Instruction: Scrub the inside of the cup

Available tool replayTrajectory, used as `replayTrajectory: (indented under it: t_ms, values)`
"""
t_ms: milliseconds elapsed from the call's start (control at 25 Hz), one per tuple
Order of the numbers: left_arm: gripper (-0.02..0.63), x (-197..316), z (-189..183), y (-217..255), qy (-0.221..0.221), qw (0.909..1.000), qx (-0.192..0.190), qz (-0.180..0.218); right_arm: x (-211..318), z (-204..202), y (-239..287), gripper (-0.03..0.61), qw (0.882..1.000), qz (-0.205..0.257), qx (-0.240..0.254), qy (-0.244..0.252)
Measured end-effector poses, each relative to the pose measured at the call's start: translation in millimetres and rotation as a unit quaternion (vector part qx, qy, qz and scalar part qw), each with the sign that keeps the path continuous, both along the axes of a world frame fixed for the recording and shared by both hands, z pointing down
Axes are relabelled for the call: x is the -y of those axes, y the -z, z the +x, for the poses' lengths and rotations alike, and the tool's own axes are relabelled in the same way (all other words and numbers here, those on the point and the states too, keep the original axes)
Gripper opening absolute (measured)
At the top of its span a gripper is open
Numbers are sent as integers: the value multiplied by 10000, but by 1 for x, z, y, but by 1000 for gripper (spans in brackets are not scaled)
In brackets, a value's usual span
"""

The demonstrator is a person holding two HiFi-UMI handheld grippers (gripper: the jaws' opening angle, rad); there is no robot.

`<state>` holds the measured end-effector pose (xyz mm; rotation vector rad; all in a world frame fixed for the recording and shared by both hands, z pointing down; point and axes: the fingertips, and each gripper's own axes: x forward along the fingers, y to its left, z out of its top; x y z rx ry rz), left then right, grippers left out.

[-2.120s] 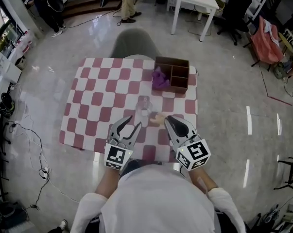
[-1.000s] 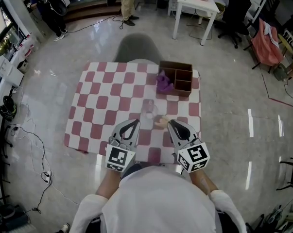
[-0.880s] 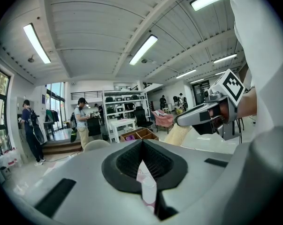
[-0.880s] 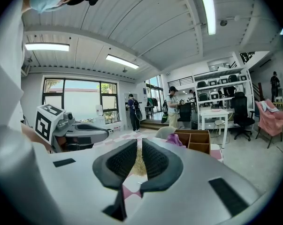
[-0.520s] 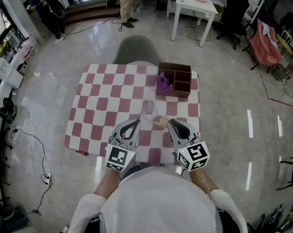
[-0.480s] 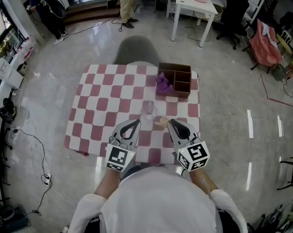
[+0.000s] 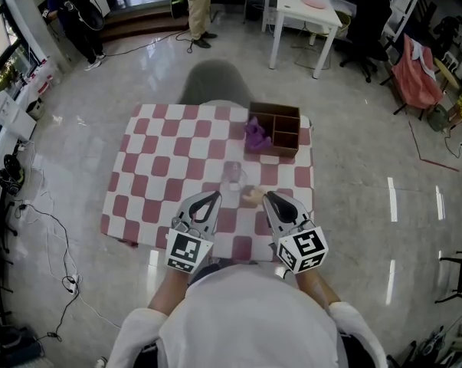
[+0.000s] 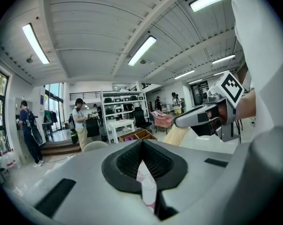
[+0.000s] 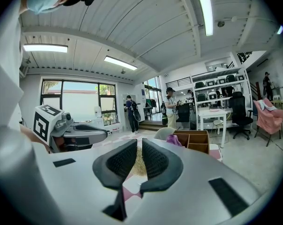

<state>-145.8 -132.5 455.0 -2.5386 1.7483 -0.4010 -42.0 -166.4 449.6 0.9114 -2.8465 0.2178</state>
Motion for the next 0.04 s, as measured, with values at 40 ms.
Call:
replayTrajectory:
  t_ms: [40]
  values:
    - [32, 0, 1, 0, -8, 10000, 13, 0, 0, 0, 0, 55, 10000, -1, 12, -12]
